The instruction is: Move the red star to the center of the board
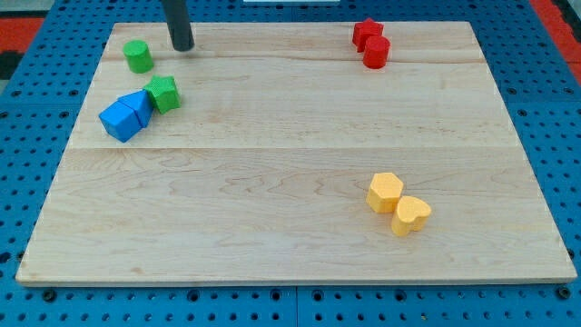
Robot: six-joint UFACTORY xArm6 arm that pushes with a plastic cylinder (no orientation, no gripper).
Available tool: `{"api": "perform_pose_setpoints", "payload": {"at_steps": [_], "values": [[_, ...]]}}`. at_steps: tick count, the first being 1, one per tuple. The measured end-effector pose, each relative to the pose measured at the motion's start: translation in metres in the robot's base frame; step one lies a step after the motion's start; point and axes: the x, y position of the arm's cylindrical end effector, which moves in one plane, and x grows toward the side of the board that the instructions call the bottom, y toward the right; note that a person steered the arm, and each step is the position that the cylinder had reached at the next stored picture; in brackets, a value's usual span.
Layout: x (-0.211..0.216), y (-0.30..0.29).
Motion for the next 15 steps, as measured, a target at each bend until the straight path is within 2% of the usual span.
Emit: {"api": "perform_pose_setpoints", "payload": {"at_steps": [1, 2, 3, 4, 6, 7, 9, 10, 12, 13, 14, 15], "values": [[0.013, -0.038], [0.053, -0.026], [0.068, -0.03], [0.034, -0.015], [0.01, -0.009], [0.01, 0.064], [0.011, 0.152], [0.027, 0.238], [0.092, 0.286], [0.093, 0.397], [0.017, 0.439], [-0.031, 0.389]]}}
